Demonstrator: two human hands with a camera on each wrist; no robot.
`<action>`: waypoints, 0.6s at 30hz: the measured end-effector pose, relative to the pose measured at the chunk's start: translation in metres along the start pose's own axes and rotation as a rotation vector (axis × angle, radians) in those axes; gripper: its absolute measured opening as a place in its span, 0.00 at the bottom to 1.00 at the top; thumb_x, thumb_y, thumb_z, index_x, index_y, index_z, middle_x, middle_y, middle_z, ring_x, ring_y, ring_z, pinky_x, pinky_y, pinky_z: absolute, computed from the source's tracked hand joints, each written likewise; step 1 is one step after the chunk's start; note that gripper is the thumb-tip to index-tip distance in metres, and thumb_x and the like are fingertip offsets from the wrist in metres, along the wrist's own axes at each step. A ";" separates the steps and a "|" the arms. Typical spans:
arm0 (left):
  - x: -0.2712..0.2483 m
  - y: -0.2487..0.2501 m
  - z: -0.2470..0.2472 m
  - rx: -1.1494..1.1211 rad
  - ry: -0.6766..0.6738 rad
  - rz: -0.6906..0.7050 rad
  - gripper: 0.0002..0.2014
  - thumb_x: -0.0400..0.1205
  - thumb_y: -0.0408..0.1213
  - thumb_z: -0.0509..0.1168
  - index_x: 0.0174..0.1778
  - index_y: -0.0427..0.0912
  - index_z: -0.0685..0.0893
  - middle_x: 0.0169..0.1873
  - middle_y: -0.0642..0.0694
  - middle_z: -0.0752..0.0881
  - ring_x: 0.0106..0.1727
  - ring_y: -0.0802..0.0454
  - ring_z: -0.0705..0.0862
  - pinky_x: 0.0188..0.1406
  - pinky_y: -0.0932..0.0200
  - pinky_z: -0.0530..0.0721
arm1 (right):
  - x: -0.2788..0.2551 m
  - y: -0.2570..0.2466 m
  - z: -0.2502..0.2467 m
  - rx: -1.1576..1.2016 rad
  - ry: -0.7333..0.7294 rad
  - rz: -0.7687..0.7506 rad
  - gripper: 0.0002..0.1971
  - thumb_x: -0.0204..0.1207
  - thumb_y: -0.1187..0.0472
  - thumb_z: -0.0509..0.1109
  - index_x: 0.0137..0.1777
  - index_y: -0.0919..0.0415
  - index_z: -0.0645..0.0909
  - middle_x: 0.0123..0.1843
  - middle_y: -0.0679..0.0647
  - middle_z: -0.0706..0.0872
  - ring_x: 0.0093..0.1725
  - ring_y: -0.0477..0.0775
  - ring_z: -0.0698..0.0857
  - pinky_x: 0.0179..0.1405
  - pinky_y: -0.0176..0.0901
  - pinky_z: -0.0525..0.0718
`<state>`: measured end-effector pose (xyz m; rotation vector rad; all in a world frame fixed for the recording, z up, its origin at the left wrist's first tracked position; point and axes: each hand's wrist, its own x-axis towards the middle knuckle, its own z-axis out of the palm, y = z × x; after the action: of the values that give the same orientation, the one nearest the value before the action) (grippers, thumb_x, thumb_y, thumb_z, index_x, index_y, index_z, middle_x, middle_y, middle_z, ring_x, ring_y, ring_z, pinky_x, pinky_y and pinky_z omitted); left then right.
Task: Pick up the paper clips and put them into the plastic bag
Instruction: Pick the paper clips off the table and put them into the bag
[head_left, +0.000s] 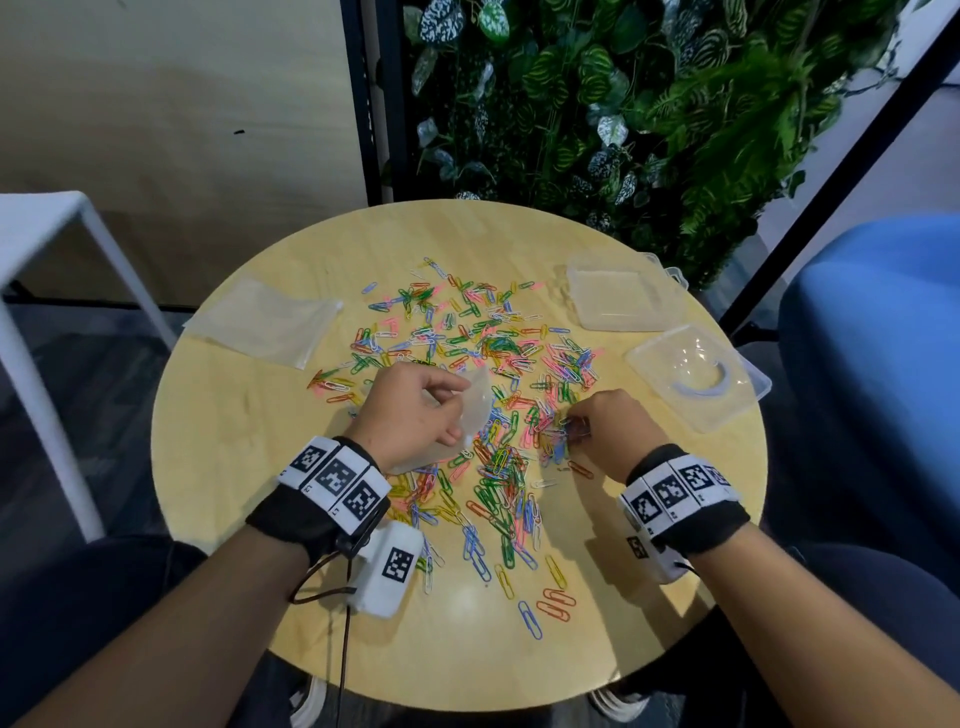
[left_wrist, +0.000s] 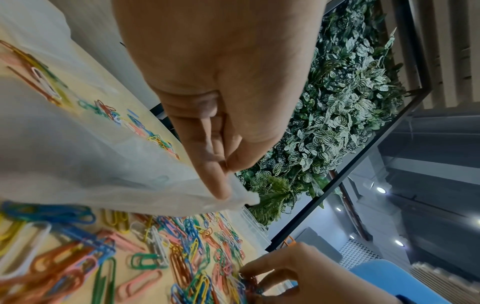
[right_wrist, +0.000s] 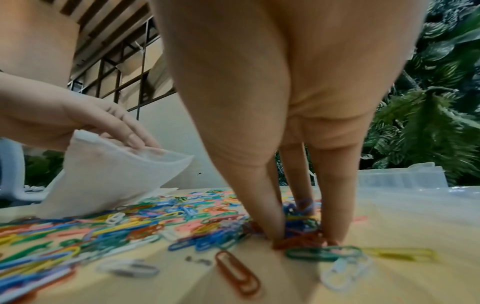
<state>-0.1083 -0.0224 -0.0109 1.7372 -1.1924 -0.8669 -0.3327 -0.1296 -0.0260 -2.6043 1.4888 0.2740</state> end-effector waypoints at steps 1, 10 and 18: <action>0.000 0.000 0.001 -0.009 0.003 -0.010 0.13 0.83 0.25 0.68 0.63 0.34 0.88 0.39 0.40 0.87 0.33 0.40 0.92 0.39 0.49 0.94 | 0.002 -0.002 -0.001 0.003 0.011 0.033 0.10 0.75 0.66 0.67 0.51 0.59 0.88 0.47 0.58 0.87 0.45 0.59 0.84 0.39 0.42 0.77; 0.000 -0.007 0.008 -0.003 -0.082 -0.113 0.16 0.84 0.26 0.68 0.69 0.31 0.83 0.33 0.38 0.89 0.39 0.36 0.93 0.44 0.44 0.94 | 0.002 0.037 -0.032 0.621 0.149 0.148 0.08 0.70 0.63 0.80 0.49 0.58 0.92 0.41 0.54 0.92 0.37 0.47 0.87 0.38 0.26 0.80; -0.001 -0.008 0.013 0.002 -0.116 -0.141 0.14 0.85 0.25 0.66 0.67 0.33 0.83 0.33 0.39 0.88 0.37 0.39 0.92 0.42 0.49 0.94 | -0.010 -0.013 -0.037 1.740 -0.213 0.129 0.16 0.67 0.72 0.75 0.56 0.68 0.87 0.49 0.61 0.91 0.44 0.52 0.89 0.42 0.35 0.90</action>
<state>-0.1165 -0.0231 -0.0235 1.8099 -1.1561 -1.0635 -0.3228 -0.1221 0.0121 -1.0194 0.9360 -0.5132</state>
